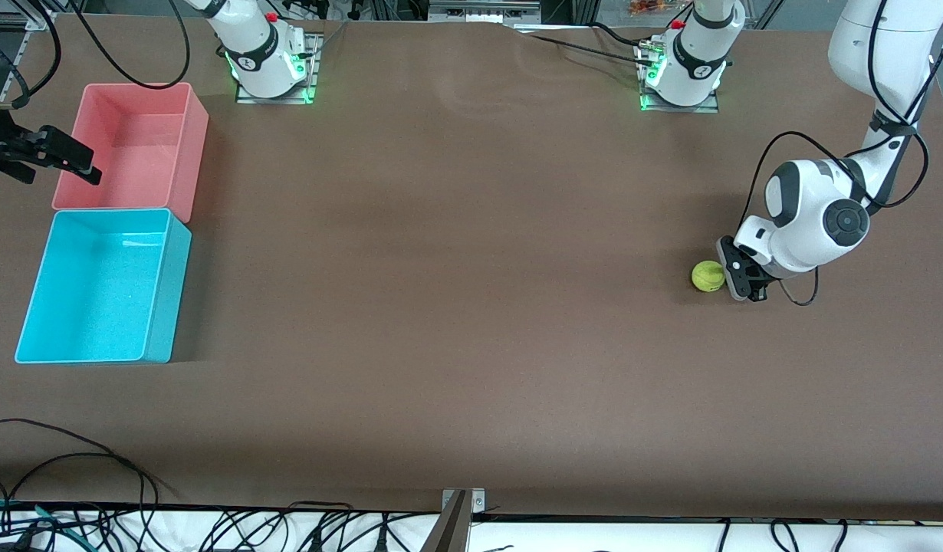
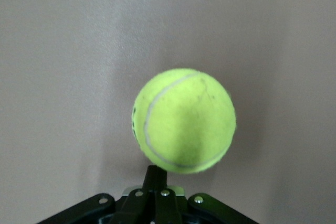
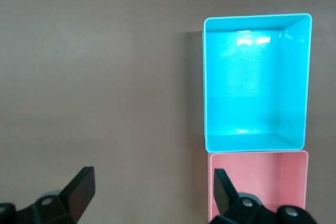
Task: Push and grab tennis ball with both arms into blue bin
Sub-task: 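Push the tennis ball with the left gripper toward the bins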
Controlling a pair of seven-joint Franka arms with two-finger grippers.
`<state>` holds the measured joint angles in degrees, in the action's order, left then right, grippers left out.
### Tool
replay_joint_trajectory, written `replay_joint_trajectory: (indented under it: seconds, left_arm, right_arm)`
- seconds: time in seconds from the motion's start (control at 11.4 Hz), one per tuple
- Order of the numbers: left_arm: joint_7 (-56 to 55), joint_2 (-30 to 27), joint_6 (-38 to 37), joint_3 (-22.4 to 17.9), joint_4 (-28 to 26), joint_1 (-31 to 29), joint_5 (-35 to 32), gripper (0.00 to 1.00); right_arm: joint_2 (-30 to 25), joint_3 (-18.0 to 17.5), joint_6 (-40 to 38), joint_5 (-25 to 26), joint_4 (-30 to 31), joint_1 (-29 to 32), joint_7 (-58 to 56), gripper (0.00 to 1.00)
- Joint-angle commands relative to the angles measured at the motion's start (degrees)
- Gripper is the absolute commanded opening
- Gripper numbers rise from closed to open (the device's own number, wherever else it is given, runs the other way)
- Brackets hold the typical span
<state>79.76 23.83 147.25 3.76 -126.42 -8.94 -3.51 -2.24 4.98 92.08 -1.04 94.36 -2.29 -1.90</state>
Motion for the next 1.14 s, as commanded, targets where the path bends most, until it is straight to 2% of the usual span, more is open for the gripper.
replay_joint_trajectory:
  seconds: [0.0,0.18,0.26,0.35,0.61,0.79,0.88,0.96,1.05]
  left_arm:
    - [-12.5,0.5,0.6,1.9,0.3,4.4,1.2,0.0]
    - [-33.3,1.1,0.2,9.8,1.6,4.8,0.6,0.0]
    - [-41.3,2.3,-2.0,11.9,5.6,5.9,0.5,0.0]
    - [-45.0,2.8,-5.6,12.2,8.8,6.5,0.5,0.0]
    - [-37.4,2.2,-6.7,11.1,9.1,3.4,0.5,0.0]
    - [-33.5,0.8,-6.7,6.7,8.9,3.1,0.6,0.0]
    - [-33.4,-1.0,-6.7,5.8,8.2,2.9,0.6,0.13]
    - [-33.4,-3.2,-6.7,5.0,7.4,1.8,0.6,0.39]
    - [-33.4,-5.6,-6.7,3.6,6.2,1.6,0.6,0.99]
  right_arm:
    - [0.2,-0.3,-1.1,-0.4,-1.2,-0.1,0.6,1.0]
    - [0.2,-0.2,-0.9,-0.4,-1.2,0.1,0.4,1.0]
    - [0.2,-0.2,-0.9,-0.4,-1.2,0.0,0.4,1.0]
    - [0.2,-0.3,-0.9,-0.4,-1.2,0.0,0.6,1.0]
    - [0.2,-0.3,-1.0,-0.4,-1.2,0.0,0.4,1.0]
    - [0.2,-0.3,-1.0,-0.4,-1.2,0.0,0.4,1.0]
    - [0.2,-0.3,-1.0,-0.4,-1.2,0.0,0.5,1.0]
    - [0.2,-0.3,-1.1,-0.4,-1.2,0.0,0.4,1.0]
    - [0.2,-0.3,-1.1,-0.4,-1.2,0.0,0.4,1.0]
